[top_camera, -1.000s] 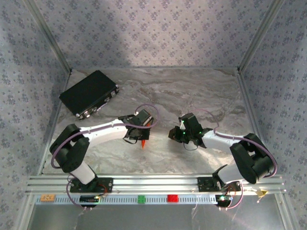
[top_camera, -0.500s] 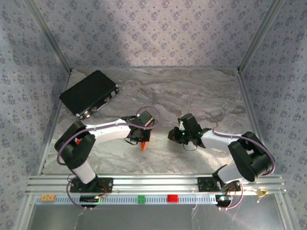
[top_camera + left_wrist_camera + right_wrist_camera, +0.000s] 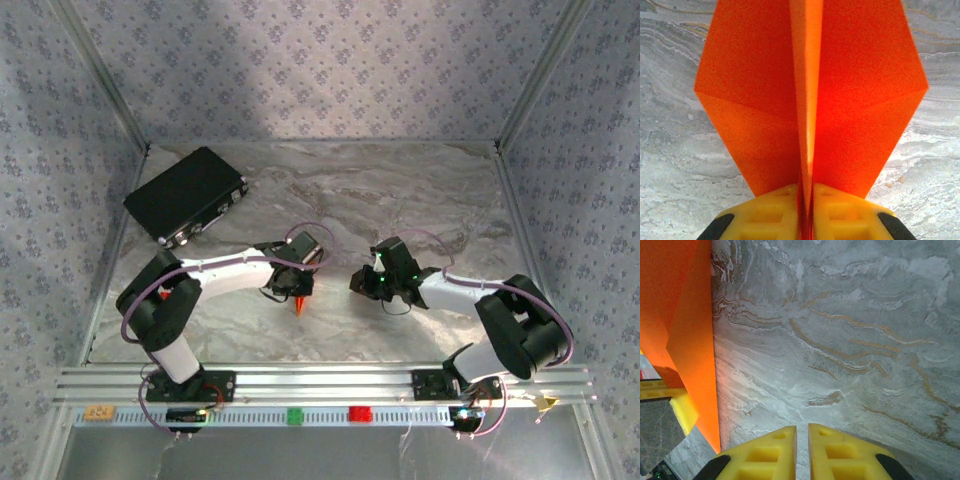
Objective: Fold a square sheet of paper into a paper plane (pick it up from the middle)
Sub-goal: Move the paper plane to the center of the table.
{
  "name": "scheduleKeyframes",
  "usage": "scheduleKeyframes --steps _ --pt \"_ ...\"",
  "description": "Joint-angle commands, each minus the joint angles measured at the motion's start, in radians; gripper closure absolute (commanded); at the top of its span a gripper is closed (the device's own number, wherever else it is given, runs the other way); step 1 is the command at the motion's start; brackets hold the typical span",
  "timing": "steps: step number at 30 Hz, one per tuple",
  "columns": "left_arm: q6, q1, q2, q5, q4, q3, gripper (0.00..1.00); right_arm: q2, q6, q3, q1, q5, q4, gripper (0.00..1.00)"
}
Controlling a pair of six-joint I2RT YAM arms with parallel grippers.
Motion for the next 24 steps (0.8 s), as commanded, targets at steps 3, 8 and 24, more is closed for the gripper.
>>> scheduleKeyframes --steps 3,8,24 --pt "0.01 -0.01 0.022 0.007 -0.02 0.03 0.86 0.014 -0.009 0.019 0.006 -0.01 0.006 0.85" --pt "0.013 -0.012 0.029 0.007 -0.014 0.027 0.86 0.014 -0.007 0.02 0.008 -0.009 0.008 0.84" --pt "0.001 -0.028 0.076 -0.03 -0.02 0.02 0.81 0.022 -0.008 0.026 0.008 -0.012 0.006 0.84"
